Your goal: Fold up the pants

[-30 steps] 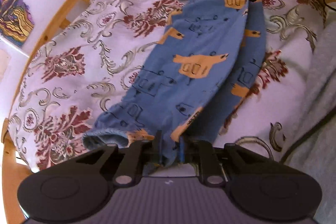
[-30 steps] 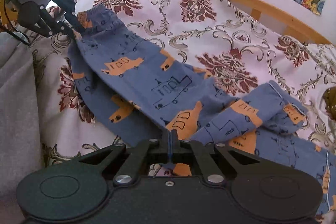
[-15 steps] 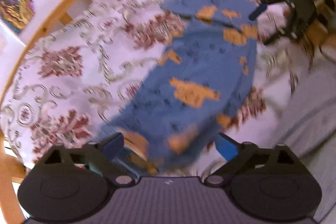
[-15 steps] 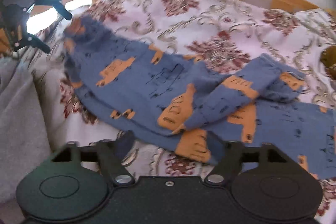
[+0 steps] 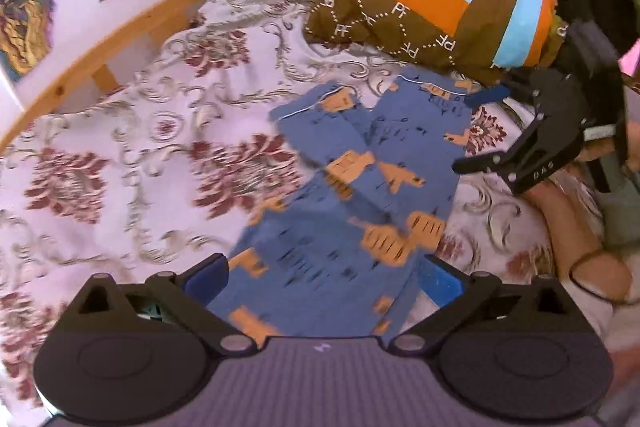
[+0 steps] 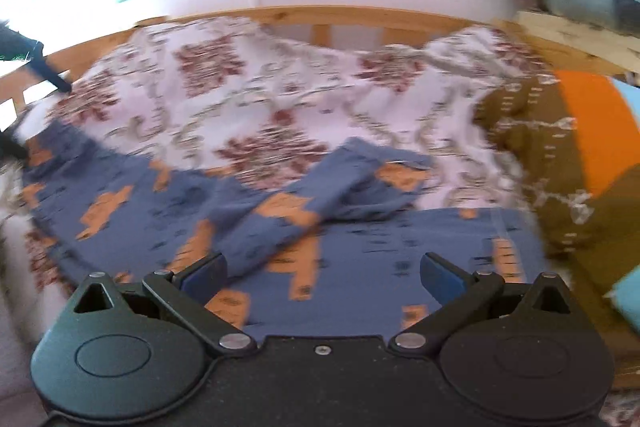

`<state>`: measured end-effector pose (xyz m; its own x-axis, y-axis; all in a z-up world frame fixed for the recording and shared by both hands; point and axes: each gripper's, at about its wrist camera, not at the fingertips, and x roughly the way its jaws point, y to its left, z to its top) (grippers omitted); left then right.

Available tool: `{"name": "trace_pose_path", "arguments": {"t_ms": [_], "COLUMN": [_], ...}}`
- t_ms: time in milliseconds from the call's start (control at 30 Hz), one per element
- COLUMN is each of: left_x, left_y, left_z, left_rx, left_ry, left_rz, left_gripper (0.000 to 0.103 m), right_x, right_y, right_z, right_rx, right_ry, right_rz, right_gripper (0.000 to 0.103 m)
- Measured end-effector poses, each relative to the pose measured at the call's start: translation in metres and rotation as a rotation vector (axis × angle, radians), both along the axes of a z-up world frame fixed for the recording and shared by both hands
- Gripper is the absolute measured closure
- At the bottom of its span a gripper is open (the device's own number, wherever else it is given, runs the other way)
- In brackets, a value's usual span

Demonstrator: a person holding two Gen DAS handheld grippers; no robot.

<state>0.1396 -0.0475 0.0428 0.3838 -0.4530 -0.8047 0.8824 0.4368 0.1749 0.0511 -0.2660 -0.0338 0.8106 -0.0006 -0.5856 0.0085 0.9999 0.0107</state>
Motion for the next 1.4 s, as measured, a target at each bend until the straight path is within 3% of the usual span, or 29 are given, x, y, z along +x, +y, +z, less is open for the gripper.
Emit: {"name": "trace_pose_path", "arguments": {"t_ms": [167,267,433,600,700,900,1200,1300,1400], "left_x": [-0.012,-0.019,-0.023,-0.028,-0.023,0.006,0.040,0.048,0.050], "left_y": [-0.050,-0.067,-0.074,-0.080,-0.085,-0.079,-0.046,-0.038,-0.039], "left_z": [-0.048,-0.063,-0.081,-0.087,-0.095,-0.112,-0.129,-0.137,-0.137], "left_rx": [-0.003,-0.073,-0.185,-0.246,-0.261,-0.301,-0.481,-0.510,-0.505], "left_ry": [0.022,0.064,0.133,0.065,0.072,0.190,0.461,0.535,0.533], "left_rz": [0.105,0.204,0.283,0.246,0.226,0.290,0.472,0.550,0.554], "left_gripper": [0.000,0.000,0.000,0.000,0.001,0.004,0.003,0.000,0.001], "right_x": [0.011,0.014,0.019,0.031,0.050,0.109,0.224,0.250,0.270], "right_y": [-0.038,-0.054,-0.067,-0.078,-0.088,-0.091,-0.032,-0.013,0.008], "right_z": [0.006,0.007,0.005,0.016,0.023,0.031,0.011,0.006,0.000], "right_rx": [-0.054,-0.078,-0.118,-0.119,-0.138,-0.044,0.094,0.085,-0.025], "right_ry": [0.052,0.092,0.138,0.152,0.159,0.218,0.511,0.581,0.638], "right_rz": [0.000,0.053,0.154,0.237,0.252,0.277,0.241,0.251,0.287], "right_gripper": [0.001,0.001,0.001,0.001,0.001,0.001,0.001,0.001,0.001]}}
